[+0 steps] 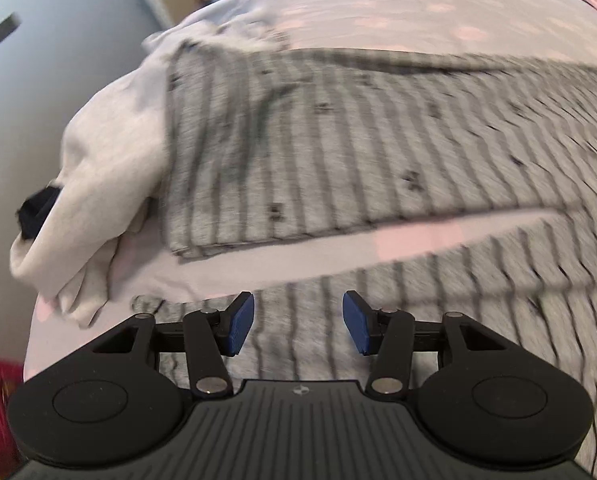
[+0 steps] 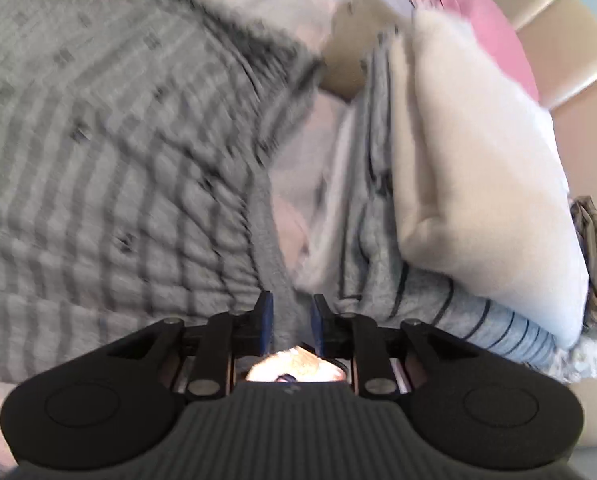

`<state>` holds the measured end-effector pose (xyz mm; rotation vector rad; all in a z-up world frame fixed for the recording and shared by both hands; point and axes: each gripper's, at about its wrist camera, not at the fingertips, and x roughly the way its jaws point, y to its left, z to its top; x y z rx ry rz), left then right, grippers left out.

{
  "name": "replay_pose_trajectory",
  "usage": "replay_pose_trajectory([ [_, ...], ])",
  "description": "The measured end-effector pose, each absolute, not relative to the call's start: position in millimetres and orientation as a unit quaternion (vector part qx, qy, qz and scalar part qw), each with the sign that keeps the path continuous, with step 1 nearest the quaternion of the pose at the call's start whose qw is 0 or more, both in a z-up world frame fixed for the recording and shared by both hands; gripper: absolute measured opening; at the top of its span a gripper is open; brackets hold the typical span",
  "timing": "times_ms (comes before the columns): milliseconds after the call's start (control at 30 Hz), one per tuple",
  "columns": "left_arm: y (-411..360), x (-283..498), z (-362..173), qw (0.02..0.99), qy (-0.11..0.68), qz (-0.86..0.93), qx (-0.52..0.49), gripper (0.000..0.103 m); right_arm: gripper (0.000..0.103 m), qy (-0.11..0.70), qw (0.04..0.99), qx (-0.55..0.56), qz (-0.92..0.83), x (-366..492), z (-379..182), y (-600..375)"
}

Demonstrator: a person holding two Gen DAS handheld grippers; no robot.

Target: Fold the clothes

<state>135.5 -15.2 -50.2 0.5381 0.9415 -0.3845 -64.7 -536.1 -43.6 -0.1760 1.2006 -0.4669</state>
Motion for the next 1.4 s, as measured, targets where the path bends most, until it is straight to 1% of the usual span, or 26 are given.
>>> replay_pose_trajectory([
  [67,-22.4,121.2,-50.2,0.83,0.436,-0.217,0.273,0.047,0.029,0.537,0.816,-0.091,-0.197,-68.8,-33.6,-527.4],
  [167,-33.1,99.7,-50.3,0.814,0.42,-0.269,0.299,0.047,0.029,0.518,0.833,-0.105,-0.163,-71.0,-27.1,-514.4],
  [433,-54.8,32.0,-54.3,0.736,0.39,-0.396,0.387,0.047,0.029,0.517,0.83,-0.193,-0.078,-70.0,-33.2,-481.5],
  [600,-52.9,-14.3,-67.6,0.669,0.381,-0.46,0.442,0.047,0.029,0.522,0.802,-0.29,-0.019,-80.7,-52.0,-459.6],
  [767,-45.6,-54.5,-94.4,0.613,0.374,-0.477,0.507,0.047,0.029,0.536,0.753,-0.379,0.044,-90.5,-75.6,-438.0],
  [900,-37.3,-76.7,-117.6,0.589,0.351,-0.448,0.573,0.047,0.029,0.536,0.741,-0.398,0.069,-92.0,-80.6,-432.2],
  [1133,-16.5,-66.7,-155.8,0.583,0.341,-0.312,0.668,0.047,0.031,0.536,0.744,-0.394,0.063,-96.0,-80.7,-434.8],
  [1267,-5.1,-58.0,-156.9,0.602,0.344,-0.27,0.668,0.05,0.032,0.533,0.746,-0.395,0.061,-92.3,-84.6,-433.7],
  [1333,0.9,-56.6,-162.5,0.603,0.331,-0.23,0.688,0.048,0.032,0.528,0.748,-0.397,0.062,-88.5,-84.5,-432.8],
  [1400,9.7,-46.3,-168.7,0.602,0.344,-0.191,0.695,0.041,0.033,0.523,0.751,-0.399,0.063,-84.5,-83.8,-431.6],
])
